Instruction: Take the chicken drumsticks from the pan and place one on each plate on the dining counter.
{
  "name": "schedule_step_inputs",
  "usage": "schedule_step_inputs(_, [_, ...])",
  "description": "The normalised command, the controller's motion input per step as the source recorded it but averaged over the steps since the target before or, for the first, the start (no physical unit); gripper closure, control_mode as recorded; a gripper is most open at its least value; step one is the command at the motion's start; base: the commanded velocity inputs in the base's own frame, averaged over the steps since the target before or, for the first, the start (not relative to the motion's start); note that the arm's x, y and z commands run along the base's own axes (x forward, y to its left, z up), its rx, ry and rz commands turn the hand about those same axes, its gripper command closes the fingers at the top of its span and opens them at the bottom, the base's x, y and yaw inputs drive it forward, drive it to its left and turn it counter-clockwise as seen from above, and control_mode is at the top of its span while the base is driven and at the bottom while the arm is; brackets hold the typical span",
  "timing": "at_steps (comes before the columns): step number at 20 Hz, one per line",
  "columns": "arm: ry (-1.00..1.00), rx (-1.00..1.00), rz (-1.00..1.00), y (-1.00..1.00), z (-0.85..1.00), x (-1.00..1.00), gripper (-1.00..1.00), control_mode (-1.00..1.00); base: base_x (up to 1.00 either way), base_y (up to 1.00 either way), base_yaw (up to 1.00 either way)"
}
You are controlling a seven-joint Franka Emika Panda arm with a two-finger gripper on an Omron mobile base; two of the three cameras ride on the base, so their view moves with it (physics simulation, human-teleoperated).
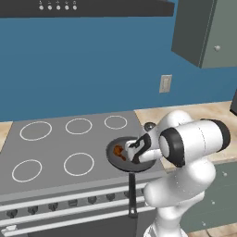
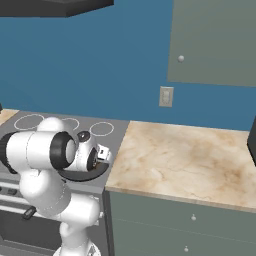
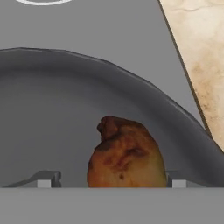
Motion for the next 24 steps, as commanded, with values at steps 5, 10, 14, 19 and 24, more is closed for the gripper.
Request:
schedule_step_inputs(5, [0.00, 0.00, -0.03, 0.00, -0.39, 0.02, 1.00, -1.00, 0.00, 0.00, 0.00])
schedule_step_inputs(10, [0.00, -0.01, -0.07, 0.23, -0.23, 0.00, 1.00, -1.00, 0.00, 0.00, 0.00])
schedule_step_inputs(14, [0.00, 0.00, -0.10, 0.33, -0.07, 0.00, 1.00, -1.00, 0.00, 0.00, 0.00])
schedule_step_inputs(19, [0.00, 0.00, -0.14, 0.23, 0.00, 0.00, 1.00, -1.00, 0.00, 0.00, 0.00])
schedule_step_inputs(24, [-0.05, 0.08, -0.16, -0.09, 0.69, -0.03, 1.00, -1.00, 0.00, 0.00, 0.00])
